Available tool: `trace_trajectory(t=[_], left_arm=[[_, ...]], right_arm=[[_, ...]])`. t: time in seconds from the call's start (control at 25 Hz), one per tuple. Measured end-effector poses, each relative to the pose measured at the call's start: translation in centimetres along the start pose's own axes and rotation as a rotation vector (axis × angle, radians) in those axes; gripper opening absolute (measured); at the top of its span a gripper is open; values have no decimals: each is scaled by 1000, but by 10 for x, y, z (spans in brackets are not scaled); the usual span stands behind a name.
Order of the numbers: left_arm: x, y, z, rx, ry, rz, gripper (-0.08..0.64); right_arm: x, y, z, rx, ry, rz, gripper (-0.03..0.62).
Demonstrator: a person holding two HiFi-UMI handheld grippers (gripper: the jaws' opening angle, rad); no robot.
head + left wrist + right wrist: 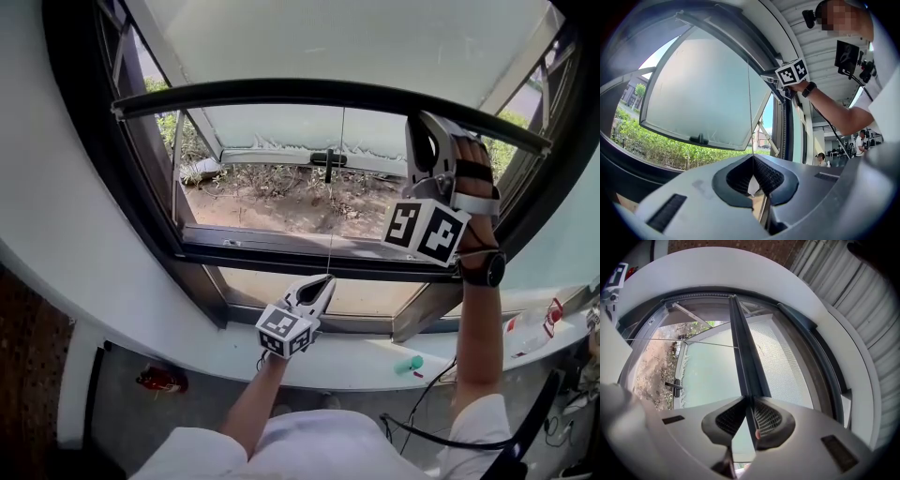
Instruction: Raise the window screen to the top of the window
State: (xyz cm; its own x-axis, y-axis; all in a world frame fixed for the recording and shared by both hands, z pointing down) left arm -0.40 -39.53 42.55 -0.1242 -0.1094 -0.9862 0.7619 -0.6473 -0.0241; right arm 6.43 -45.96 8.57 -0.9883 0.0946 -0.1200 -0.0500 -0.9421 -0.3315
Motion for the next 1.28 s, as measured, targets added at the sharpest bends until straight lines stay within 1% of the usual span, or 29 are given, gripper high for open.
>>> trace_trajectory(t=[0.2,0.4,0.8,1.08,1.28], left_arm=[[14,2,-1,-1,31,-17,-2],[31,1,0,6,47,-45,-2],[76,5,4,12,121,-102,-2],[108,10,9,31,176,-125,-2],[134,12,9,47,204,-170,-2]], right_arm=[[2,4,-14,-2,7,-11,26],[4,8,-30,-26,-2,-14,26],[13,21,-74,-77,9,-23,26],[16,30,-104,-103,11,-29,26],[21,37,-131,-147,23,-40,26]])
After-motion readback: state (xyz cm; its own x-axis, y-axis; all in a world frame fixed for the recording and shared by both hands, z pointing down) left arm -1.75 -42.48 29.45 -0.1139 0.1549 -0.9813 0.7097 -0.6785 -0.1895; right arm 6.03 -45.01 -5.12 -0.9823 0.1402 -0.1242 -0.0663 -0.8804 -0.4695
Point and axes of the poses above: the fingertips, and each gripper's own axes: y forward along the fingers, z to its left, x out of its top, the point moved 1 cm from there along -y, backward along the fingers, and after that the axes turned 5 degrees about z, right-handed, at the moved point
